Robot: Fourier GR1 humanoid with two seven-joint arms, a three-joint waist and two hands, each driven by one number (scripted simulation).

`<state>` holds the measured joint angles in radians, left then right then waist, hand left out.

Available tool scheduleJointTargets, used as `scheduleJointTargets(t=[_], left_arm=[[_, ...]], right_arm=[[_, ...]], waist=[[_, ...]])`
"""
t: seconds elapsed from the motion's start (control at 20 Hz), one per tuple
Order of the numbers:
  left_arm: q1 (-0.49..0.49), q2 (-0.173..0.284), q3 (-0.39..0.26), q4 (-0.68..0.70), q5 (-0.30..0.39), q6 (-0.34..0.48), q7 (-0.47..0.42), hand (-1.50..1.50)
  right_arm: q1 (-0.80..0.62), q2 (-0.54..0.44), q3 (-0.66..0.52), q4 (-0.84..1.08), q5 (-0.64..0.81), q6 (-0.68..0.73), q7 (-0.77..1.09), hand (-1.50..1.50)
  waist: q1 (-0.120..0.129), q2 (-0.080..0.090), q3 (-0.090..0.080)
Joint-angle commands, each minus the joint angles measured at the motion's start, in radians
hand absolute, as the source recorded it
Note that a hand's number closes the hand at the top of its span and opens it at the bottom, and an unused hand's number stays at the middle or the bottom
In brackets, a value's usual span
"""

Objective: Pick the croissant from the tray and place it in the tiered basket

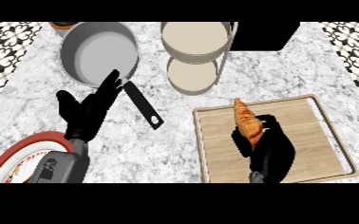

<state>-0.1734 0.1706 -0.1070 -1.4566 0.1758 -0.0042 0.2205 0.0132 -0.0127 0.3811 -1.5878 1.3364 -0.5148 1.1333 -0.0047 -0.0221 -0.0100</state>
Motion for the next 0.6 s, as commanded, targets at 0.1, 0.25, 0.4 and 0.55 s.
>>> scheduleJointTargets(t=[0.1,0.25,0.4,0.55], left_arm=[[0.007,-0.006,0.001,0.010,-0.007,0.015,0.005,0.00],[0.003,-0.009,-0.005,0.001,0.000,0.004,0.010,0.00],[-0.006,0.011,0.013,0.005,-0.004,0.008,0.012,0.00],[-0.006,0.007,0.000,0.000,-0.007,-0.001,0.012,0.00]], right_arm=[[-0.105,0.012,0.085,-0.155,0.173,0.041,0.261,1.50],[-0.144,0.012,0.109,-0.213,0.258,0.130,0.293,1.50],[-0.213,0.012,0.118,-0.253,0.318,0.201,0.328,1.50],[-0.251,0.012,0.119,-0.270,0.369,0.300,0.344,1.50]], waist=[[-0.010,-0.008,-0.002],[-0.013,-0.010,-0.002],[0.000,-0.005,-0.001],[0.002,-0.005,-0.002]])
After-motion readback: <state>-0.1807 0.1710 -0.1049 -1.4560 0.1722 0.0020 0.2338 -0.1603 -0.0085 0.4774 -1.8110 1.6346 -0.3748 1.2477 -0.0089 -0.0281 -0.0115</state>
